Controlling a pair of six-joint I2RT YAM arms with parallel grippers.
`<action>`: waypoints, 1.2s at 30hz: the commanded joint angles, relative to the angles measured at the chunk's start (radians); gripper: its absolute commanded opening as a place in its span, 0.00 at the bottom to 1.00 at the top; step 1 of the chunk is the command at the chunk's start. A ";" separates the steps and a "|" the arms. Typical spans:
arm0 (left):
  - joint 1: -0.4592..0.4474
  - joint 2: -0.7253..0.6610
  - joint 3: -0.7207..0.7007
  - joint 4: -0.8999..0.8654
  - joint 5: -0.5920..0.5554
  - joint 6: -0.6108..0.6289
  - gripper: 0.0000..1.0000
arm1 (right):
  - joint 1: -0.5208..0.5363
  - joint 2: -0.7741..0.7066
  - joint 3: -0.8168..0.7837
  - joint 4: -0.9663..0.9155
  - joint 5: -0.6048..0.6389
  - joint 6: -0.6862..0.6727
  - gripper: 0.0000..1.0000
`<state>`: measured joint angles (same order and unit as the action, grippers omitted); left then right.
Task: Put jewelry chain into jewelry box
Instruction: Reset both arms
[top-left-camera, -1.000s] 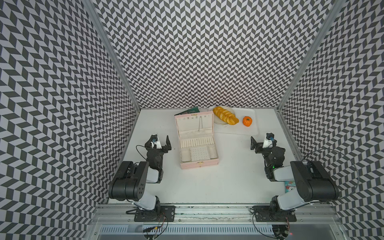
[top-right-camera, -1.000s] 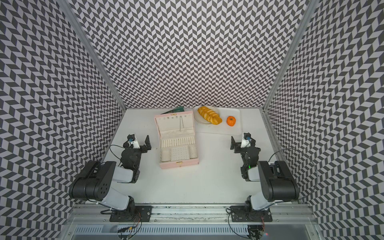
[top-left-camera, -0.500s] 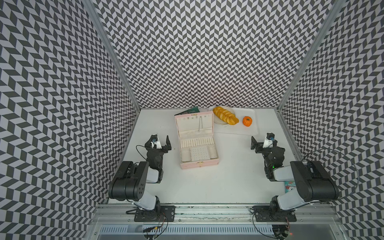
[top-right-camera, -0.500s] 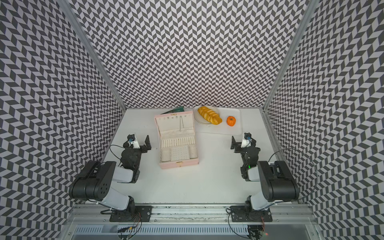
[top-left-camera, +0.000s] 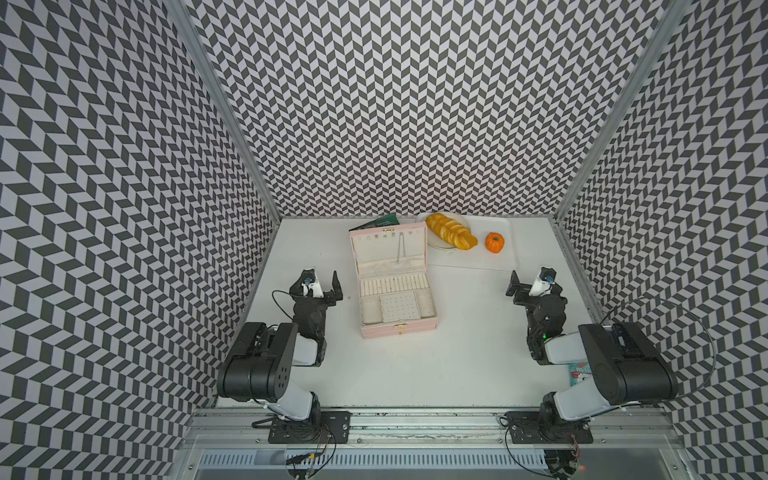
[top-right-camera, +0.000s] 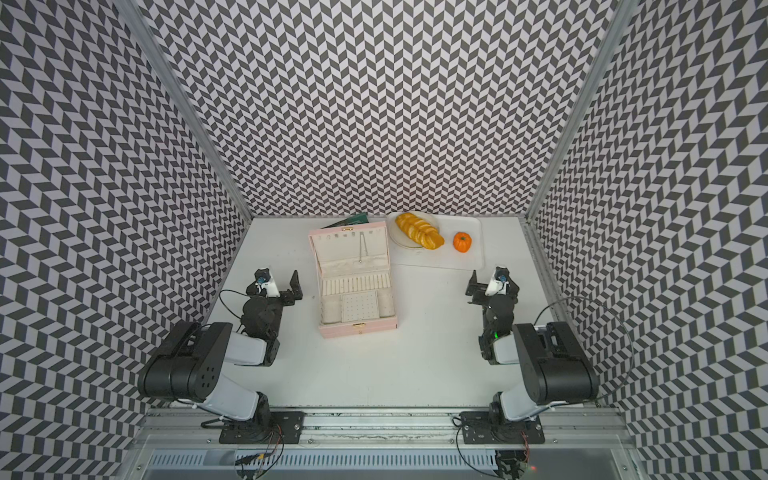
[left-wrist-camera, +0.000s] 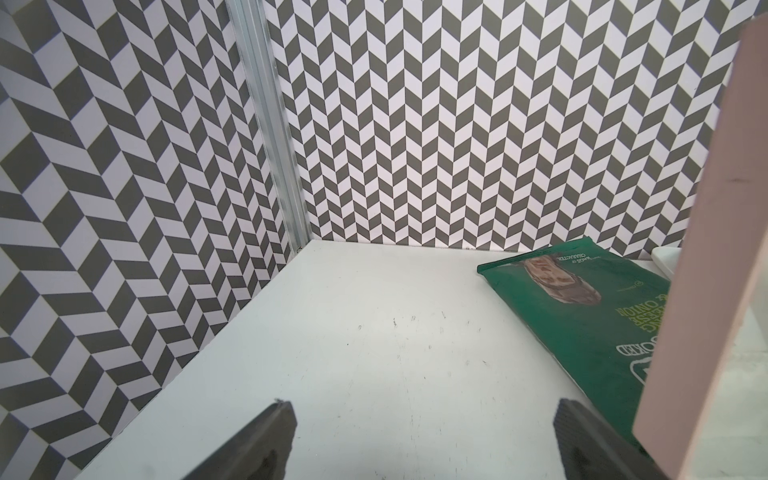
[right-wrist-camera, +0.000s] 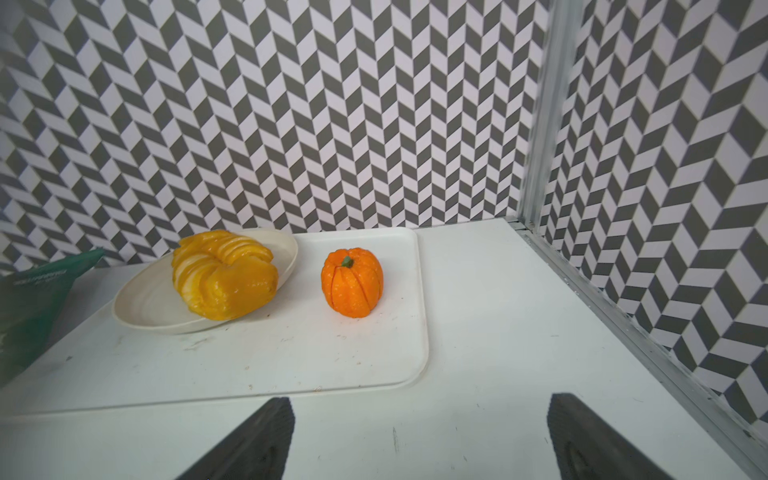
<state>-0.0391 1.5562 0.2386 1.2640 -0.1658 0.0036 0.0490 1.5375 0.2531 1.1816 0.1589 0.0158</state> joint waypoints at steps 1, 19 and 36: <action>0.001 0.007 0.001 0.038 0.009 0.006 1.00 | -0.004 -0.006 0.030 0.006 -0.123 -0.043 1.00; 0.001 0.008 0.001 0.038 0.009 0.006 1.00 | -0.007 -0.006 0.030 0.006 -0.129 -0.045 1.00; 0.002 0.008 0.004 0.034 0.015 0.006 1.00 | 0.000 -0.008 0.021 0.021 -0.133 -0.053 1.00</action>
<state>-0.0387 1.5562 0.2386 1.2709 -0.1619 0.0040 0.0498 1.5375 0.2588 1.1748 0.1204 -0.0032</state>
